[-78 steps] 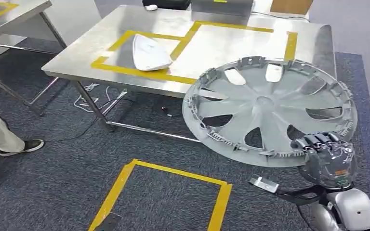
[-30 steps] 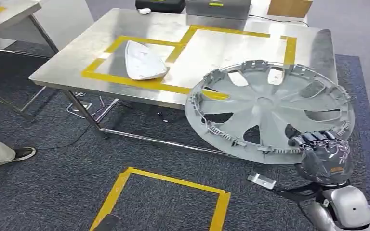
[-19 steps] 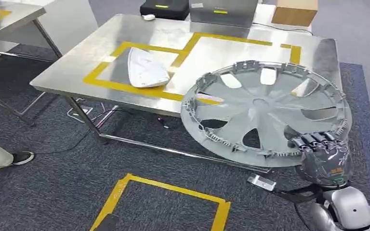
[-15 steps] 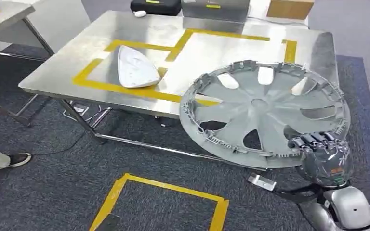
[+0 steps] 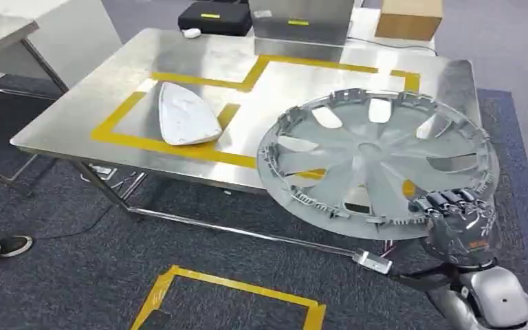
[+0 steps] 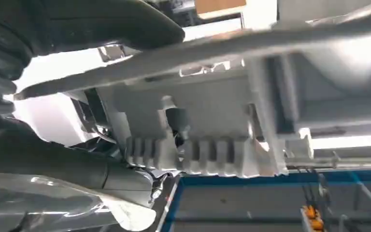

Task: Take the parts from the cabinet and place them on the table.

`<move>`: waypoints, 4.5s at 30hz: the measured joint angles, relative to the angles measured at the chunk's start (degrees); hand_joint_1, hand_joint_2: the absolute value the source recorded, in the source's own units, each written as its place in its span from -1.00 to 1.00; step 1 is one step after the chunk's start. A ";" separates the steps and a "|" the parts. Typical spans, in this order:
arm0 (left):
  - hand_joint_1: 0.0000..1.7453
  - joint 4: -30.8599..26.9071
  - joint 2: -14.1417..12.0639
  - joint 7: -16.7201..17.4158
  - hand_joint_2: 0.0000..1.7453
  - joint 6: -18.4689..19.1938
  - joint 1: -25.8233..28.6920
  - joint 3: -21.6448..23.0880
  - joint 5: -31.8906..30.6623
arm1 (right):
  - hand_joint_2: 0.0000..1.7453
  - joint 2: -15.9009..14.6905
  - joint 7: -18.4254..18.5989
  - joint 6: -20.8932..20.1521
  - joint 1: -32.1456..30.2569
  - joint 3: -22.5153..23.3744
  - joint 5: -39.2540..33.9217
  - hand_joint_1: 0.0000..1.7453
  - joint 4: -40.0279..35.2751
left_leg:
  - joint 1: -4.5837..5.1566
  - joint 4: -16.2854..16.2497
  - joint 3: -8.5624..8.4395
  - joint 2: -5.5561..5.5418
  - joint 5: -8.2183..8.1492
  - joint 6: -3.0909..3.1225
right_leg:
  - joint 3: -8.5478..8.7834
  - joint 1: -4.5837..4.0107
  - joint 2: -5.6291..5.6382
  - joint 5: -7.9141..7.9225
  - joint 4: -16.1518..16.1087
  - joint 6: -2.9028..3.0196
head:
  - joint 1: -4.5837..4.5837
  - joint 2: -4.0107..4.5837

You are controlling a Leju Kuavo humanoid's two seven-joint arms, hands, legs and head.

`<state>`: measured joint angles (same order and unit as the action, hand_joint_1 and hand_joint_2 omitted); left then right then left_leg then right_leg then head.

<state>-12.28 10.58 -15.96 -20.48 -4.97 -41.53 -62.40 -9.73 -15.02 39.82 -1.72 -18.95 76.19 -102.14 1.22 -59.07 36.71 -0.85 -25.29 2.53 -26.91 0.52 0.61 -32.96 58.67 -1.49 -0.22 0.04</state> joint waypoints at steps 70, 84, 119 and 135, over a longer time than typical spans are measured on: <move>-1.00 -0.20 0.59 7.30 1.00 8.76 -4.84 9.66 -6.05 | 1.00 13.20 14.43 -17.16 44.52 -16.85 -7.28 1.00 54.16 | -1.20 0.96 -1.67 -0.02 -0.42 -0.39 | -13.69 0.60 -0.64 4.02 9.34 -0.79 | -0.04 0.00; -1.00 -0.28 0.57 7.87 -1.00 6.84 -4.73 10.80 -6.10 | -1.00 15.45 13.07 -18.47 46.54 -16.22 -8.49 -1.00 58.51 | -1.96 -14.80 5.68 0.26 -6.19 -3.72 | -8.35 1.03 -0.64 6.02 -0.04 1.36 | 0.61 0.00; -1.00 -0.33 -0.20 6.73 -1.00 4.83 -4.12 14.36 -2.19 | -1.00 16.83 -2.56 -42.32 46.48 -9.86 -55.45 -1.00 52.83 | -1.86 0.66 -2.06 0.41 -1.08 -3.47 | -8.03 0.38 -0.56 6.11 -0.18 0.60 | 0.94 0.00; -1.00 -0.33 -0.44 4.11 -1.00 0.57 -0.86 13.00 4.42 | -1.00 16.50 -13.18 -23.58 20.88 -2.60 -63.34 -1.00 19.62 | -1.02 0.59 -2.19 -0.10 -1.29 -1.45 | -7.06 0.26 -0.66 5.10 -0.44 0.13 | 0.57 0.00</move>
<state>-12.61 10.14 -11.85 -19.91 -5.83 -28.52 -57.99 6.78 -28.20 16.24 19.16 -21.55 12.85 -82.52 0.20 -58.48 34.52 -0.95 -26.57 1.08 -33.97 0.78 -0.05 -27.86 58.22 -1.36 0.35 0.04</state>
